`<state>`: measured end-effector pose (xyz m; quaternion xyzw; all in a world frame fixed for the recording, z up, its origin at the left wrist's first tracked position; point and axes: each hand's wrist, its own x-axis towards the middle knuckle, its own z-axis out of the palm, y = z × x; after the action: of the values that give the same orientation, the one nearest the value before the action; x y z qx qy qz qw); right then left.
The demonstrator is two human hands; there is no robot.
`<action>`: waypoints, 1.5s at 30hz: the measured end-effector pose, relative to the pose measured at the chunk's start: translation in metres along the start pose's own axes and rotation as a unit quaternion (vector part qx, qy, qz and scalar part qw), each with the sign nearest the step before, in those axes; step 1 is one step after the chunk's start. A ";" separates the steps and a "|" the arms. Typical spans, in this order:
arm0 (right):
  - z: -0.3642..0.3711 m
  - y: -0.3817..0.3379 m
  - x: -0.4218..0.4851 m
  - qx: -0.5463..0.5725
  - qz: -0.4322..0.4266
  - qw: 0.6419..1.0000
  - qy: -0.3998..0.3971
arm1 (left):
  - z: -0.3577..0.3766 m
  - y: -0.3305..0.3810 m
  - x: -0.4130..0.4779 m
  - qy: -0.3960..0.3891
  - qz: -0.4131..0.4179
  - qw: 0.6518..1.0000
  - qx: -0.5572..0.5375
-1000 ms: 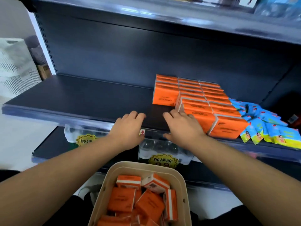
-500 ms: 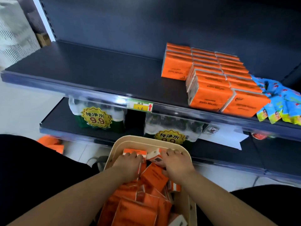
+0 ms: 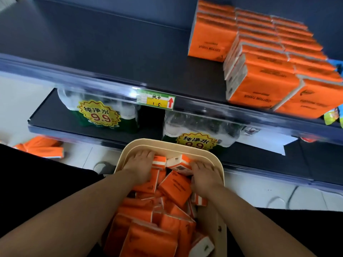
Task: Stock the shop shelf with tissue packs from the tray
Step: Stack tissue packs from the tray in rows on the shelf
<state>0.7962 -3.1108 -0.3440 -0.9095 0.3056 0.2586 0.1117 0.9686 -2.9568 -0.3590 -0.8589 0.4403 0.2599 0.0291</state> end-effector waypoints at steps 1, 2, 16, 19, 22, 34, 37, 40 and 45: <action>0.002 0.000 0.005 0.022 0.010 1.000 0.006 | 0.003 0.000 0.001 -0.002 -0.011 1.000 -0.009; 0.004 0.000 0.008 0.041 0.019 0.999 0.012 | 0.007 0.000 0.002 -0.002 -0.019 1.000 -0.006; 0.024 0.002 0.025 -0.018 -0.099 0.990 0.099 | 0.023 -0.003 0.012 0.036 0.049 0.979 0.195; 0.021 0.005 0.027 -0.033 -0.103 0.990 0.088 | 0.018 -0.006 0.012 0.051 0.089 0.971 0.218; 0.022 0.008 0.026 -0.057 -0.155 0.976 0.143 | 0.005 -0.002 0.006 0.093 0.119 0.968 0.203; 0.031 0.003 0.011 0.112 -0.132 0.985 -0.029 | 0.034 -0.017 0.001 -0.046 0.056 0.992 -0.107; 0.031 0.006 0.017 0.089 -0.062 0.993 -0.049 | 0.031 -0.021 0.005 -0.084 0.015 0.996 -0.027; 0.038 0.007 0.014 0.063 -0.071 0.990 -0.104 | 0.030 -0.020 0.003 -0.123 0.038 0.991 0.046; 0.032 0.002 0.007 -0.006 -0.087 0.988 -0.127 | 0.031 -0.021 -0.001 -0.147 0.028 0.989 -0.009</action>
<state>0.7870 -3.1046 -0.3745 -0.8932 0.2068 0.3628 0.1667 0.9717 -2.9342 -0.3887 -0.7986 0.4531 0.3882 0.0789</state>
